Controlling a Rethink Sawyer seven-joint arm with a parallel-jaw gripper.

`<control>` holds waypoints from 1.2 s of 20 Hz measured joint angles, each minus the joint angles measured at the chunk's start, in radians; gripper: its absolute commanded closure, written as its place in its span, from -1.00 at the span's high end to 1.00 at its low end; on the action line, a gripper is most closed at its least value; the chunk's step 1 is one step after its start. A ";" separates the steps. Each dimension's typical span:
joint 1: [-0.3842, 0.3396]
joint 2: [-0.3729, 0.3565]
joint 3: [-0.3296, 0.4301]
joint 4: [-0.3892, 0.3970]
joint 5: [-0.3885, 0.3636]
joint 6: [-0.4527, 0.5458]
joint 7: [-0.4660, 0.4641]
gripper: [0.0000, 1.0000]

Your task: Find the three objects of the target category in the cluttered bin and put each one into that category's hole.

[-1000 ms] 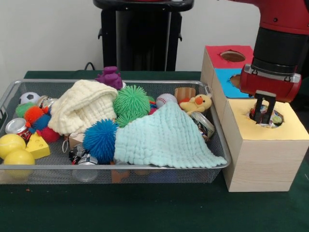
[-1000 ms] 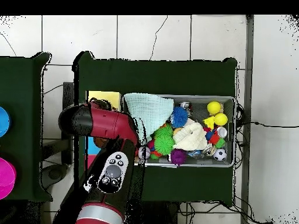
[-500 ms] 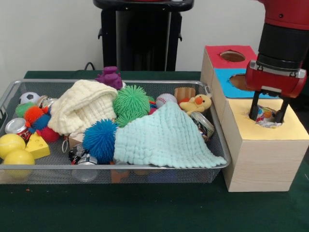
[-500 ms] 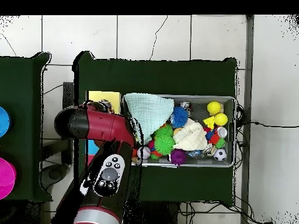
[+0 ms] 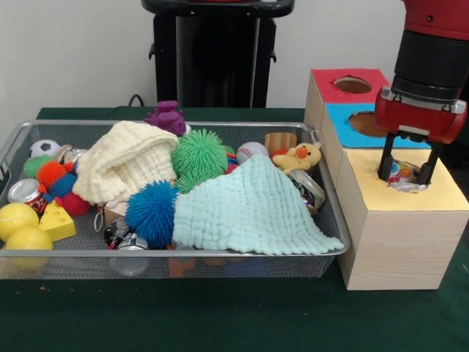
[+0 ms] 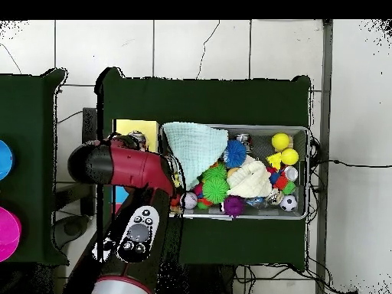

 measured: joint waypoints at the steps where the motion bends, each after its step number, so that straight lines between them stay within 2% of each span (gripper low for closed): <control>1: 0.002 0.000 -0.003 0.000 0.000 0.002 0.000 1.00; 10: 0.024 -0.013 -0.030 -0.005 0.000 0.042 0.000 1.00; 21: 0.029 -0.008 -0.040 -0.010 0.001 0.047 0.000 1.00; 24: 0.055 0.013 -0.074 -0.027 0.001 0.048 0.000 1.00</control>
